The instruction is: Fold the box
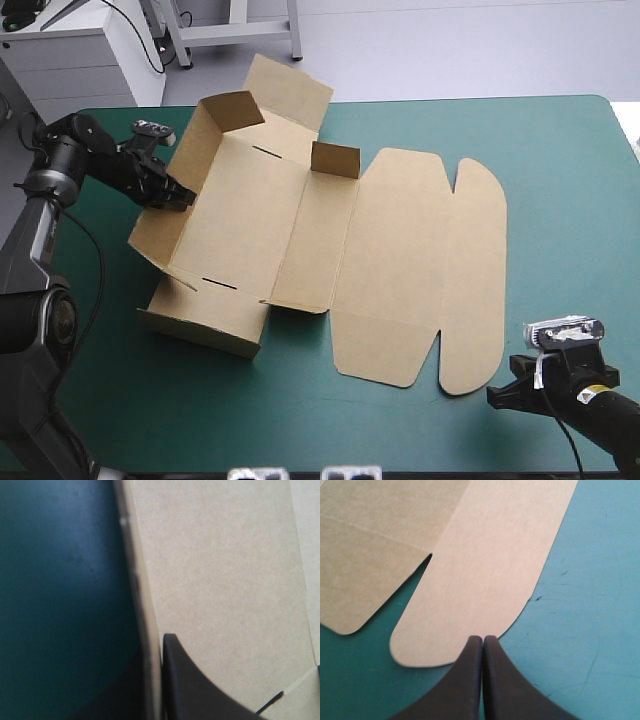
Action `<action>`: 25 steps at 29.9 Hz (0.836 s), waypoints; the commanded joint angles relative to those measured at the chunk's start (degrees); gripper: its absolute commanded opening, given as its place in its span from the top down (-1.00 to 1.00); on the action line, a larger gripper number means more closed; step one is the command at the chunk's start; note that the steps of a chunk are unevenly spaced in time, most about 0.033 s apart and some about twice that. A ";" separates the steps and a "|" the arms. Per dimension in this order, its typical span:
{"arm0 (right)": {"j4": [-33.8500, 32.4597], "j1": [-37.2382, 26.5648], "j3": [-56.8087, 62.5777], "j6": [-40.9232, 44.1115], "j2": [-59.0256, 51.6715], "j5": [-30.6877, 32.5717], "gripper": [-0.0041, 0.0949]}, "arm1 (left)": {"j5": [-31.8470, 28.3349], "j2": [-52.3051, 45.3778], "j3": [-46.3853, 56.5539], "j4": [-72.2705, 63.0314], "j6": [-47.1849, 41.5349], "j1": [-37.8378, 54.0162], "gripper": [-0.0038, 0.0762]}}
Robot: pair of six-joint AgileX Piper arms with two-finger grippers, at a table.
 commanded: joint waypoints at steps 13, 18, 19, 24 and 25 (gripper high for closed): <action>0.83 0.20 -1.61 -0.10 0.32 -2.65 0.95 | -5.69 -8.23 -15.09 22.69 2.13 -25.00 0.92; 0.74 0.20 -1.61 -0.20 0.32 -2.30 0.95 | -9.38 -8.26 -15.09 33.71 8.70 -35.95 0.92; 0.74 0.20 -1.61 -0.30 0.32 -2.31 0.95 | -10.34 -8.26 -15.09 34.92 8.98 -37.35 0.93; 0.74 0.20 -1.61 -0.30 0.32 -2.31 0.95 | -16.41 -8.26 -15.09 41.96 8.97 -44.32 0.93; 0.74 0.20 -1.61 -0.30 0.32 -2.31 0.95 | -16.77 -8.26 -15.09 43.01 8.86 -45.56 0.93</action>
